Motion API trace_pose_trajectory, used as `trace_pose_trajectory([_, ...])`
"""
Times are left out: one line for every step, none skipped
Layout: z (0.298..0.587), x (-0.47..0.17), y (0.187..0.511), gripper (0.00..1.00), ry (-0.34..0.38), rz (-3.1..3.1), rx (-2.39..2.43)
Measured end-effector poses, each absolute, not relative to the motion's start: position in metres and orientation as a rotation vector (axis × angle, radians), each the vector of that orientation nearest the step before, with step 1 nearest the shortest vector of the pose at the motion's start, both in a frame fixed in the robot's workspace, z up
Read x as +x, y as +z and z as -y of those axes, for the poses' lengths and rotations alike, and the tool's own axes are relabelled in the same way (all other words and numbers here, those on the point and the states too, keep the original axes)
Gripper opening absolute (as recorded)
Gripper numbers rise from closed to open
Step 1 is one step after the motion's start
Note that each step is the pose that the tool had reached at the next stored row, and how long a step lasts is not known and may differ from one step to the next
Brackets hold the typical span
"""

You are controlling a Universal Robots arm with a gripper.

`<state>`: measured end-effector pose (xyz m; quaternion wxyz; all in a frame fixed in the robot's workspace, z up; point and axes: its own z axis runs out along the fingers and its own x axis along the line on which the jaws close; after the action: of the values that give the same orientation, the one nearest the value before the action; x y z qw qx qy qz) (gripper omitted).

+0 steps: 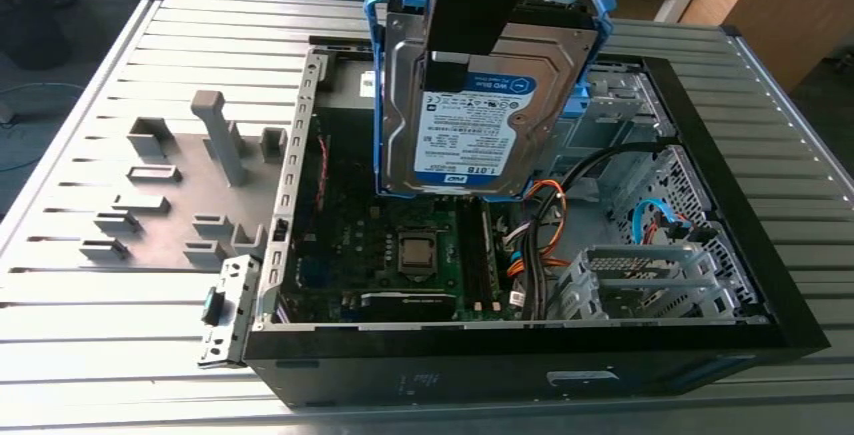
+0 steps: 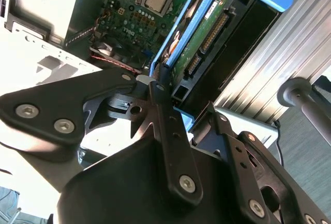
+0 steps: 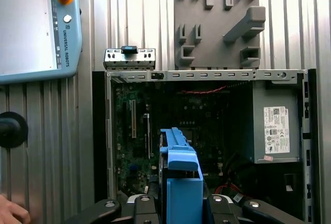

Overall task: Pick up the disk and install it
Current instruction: 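Pick up the disk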

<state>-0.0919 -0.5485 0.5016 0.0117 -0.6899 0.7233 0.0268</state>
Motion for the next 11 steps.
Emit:
trace_pose_trajectory([0.5485,-0.0913,0.5017,0.36,0.083,-2.256,-2.151])
trace_pose_trajectory([0.5485,-0.0907,0.5017,0.36,0.083,-2.256,-2.151])
trace_pose_trajectory([0.5485,-0.0903,0.5016,0.36,0.083,-2.256,-2.151])
trace_pose_trajectory([0.5485,-0.0899,0.5016,0.36,0.084,-2.256,-2.151])
trace_pose_trajectory([0.5485,-0.0894,0.5016,0.36,0.084,-2.256,-2.151])
trace_pose_trajectory([0.5485,-0.0889,0.5016,0.36,0.083,-2.256,-2.151])
trace_pose_trajectory([0.5485,-0.0883,0.5016,0.36,0.083,-2.256,-2.151])
trace_pose_trajectory([0.5485,-0.0878,0.5016,0.36,0.083,-2.256,-2.151])
trace_pose_trajectory([0.5485,-0.0872,0.5016,0.36,0.083,-2.256,-2.151])
trace_pose_trajectory([0.5484,-0.0867,0.5016,0.36,0.083,-2.256,-2.151])
trace_pose_trajectory([0.5485,-0.0863,0.5016,0.36,0.083,-2.256,-2.151])
